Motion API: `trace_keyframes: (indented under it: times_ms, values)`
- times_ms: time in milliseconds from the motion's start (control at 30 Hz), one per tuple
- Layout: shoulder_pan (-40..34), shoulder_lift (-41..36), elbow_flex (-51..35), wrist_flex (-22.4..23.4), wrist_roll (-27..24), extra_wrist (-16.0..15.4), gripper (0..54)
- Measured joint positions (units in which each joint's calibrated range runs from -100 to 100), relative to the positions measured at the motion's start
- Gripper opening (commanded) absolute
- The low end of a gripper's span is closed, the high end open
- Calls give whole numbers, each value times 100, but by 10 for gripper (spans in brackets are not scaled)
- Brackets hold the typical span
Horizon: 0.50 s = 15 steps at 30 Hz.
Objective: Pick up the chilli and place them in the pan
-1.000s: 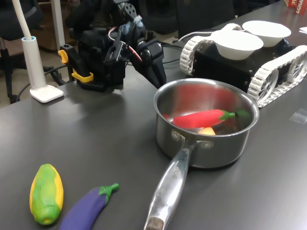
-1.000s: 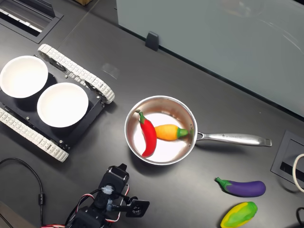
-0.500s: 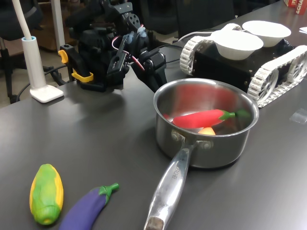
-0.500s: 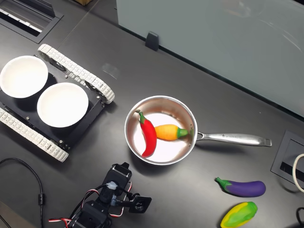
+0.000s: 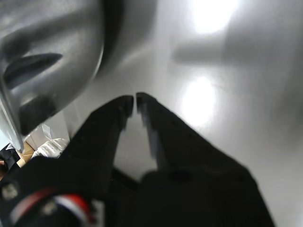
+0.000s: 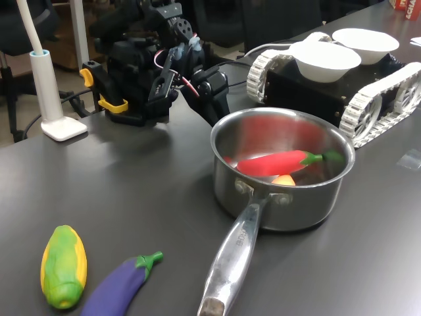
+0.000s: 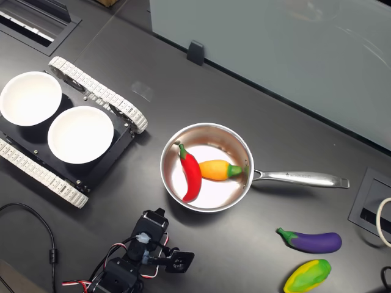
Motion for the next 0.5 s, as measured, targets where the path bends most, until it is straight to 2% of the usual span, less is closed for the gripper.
trace_keyframes:
  times_ms: [500]
  values:
    - [0, 0, 0, 0, 0, 18, 0]
